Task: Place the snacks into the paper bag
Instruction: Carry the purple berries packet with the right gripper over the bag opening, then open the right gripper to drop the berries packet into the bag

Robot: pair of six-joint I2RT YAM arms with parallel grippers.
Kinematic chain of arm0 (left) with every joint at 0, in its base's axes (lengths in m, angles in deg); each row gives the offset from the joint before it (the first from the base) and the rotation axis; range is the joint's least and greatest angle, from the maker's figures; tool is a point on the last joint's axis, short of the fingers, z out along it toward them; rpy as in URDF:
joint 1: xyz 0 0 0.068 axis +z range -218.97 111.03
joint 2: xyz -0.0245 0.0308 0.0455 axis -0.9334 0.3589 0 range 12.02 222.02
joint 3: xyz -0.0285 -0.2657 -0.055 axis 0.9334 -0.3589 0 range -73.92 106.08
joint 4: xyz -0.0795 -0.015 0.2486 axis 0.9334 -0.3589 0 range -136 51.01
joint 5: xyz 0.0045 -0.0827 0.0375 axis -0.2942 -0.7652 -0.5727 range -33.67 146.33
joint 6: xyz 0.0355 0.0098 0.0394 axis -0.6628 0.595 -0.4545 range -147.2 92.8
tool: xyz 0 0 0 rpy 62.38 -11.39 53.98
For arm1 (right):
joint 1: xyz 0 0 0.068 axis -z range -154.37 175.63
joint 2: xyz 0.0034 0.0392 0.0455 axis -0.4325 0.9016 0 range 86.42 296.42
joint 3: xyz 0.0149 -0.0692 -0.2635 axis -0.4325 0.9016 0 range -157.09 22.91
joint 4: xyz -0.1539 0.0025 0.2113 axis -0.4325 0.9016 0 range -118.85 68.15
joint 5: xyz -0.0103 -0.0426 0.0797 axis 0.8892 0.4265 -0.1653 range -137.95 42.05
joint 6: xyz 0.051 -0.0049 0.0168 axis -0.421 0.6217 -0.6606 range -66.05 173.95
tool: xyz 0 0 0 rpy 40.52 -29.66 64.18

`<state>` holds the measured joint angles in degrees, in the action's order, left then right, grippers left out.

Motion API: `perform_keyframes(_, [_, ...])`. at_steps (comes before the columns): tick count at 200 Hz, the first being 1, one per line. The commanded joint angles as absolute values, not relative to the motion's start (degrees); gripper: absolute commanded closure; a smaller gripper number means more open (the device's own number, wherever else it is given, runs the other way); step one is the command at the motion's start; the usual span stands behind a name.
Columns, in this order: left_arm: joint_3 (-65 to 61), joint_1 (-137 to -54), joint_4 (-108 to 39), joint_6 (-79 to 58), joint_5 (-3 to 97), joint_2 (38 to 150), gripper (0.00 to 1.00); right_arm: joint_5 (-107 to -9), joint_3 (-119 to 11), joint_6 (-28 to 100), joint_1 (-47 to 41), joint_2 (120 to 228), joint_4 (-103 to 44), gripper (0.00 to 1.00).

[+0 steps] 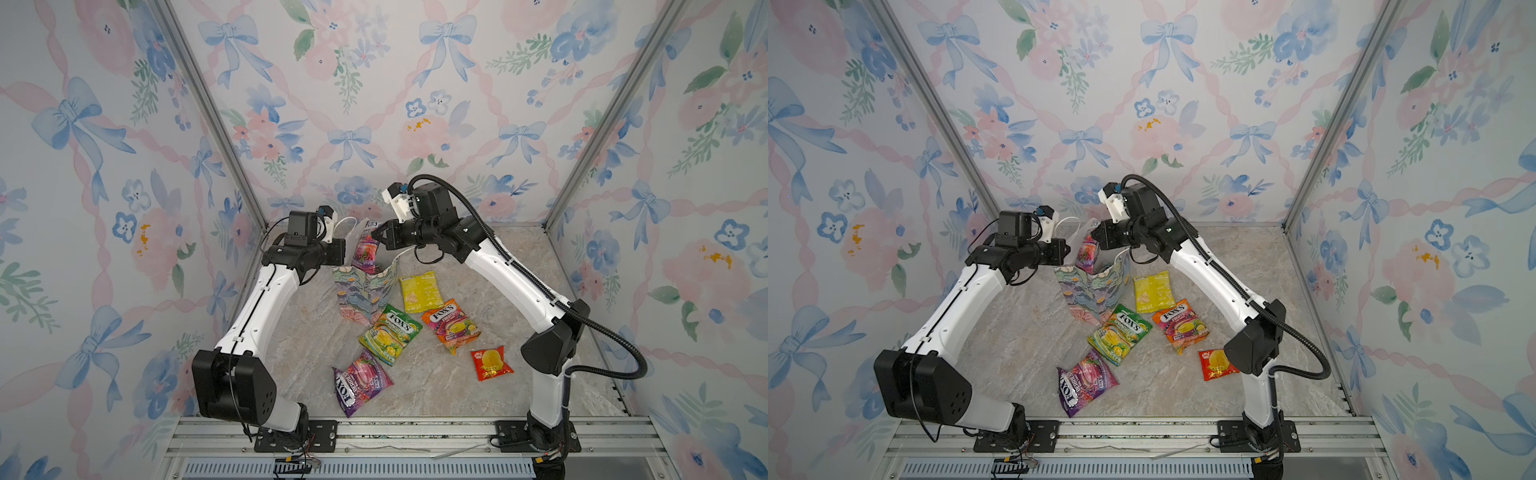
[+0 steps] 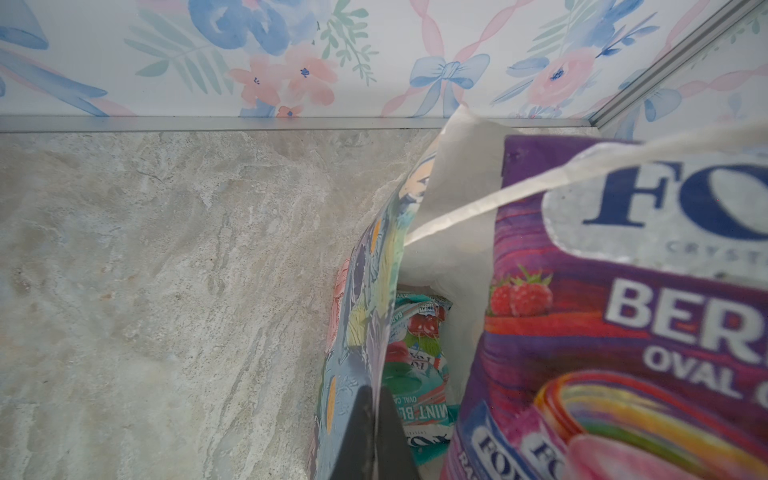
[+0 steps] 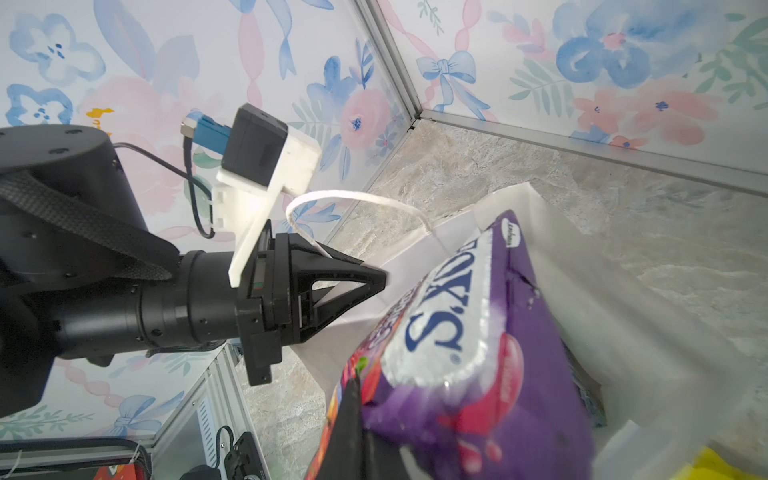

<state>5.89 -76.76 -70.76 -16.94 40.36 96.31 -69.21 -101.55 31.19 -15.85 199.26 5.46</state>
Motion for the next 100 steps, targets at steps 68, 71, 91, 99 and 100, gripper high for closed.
perform_keyframes(68, [4.92, -76.54, -72.04, -17.87, 39.80, 95.78, 1.00, -70.94, -105.35, 29.90, -15.60, 203.34, 2.79, 0.95])
perform_keyframes(71, [4.92, -76.51, -72.04, -17.88, 39.80, 95.78, 1.00, -70.90, -105.28, 29.94, -15.53, 203.20, 2.84, 0.91])
perform_keyframes(91, [4.83, -76.52, -72.06, -17.88, 39.87, 95.76, 1.00, -70.05, -103.76, 30.09, -14.87, 201.34, 2.30, 0.65])
perform_keyframes(99, [4.83, -76.48, -72.05, -17.87, 39.88, 95.78, 1.00, -69.39, -102.31, 30.31, -14.57, 199.78, 1.73, 0.53])
perform_keyframes(100, [4.83, -76.50, -72.05, -17.88, 39.93, 95.78, 1.00, -69.26, -102.10, 30.31, -14.56, 199.57, 1.60, 0.51])
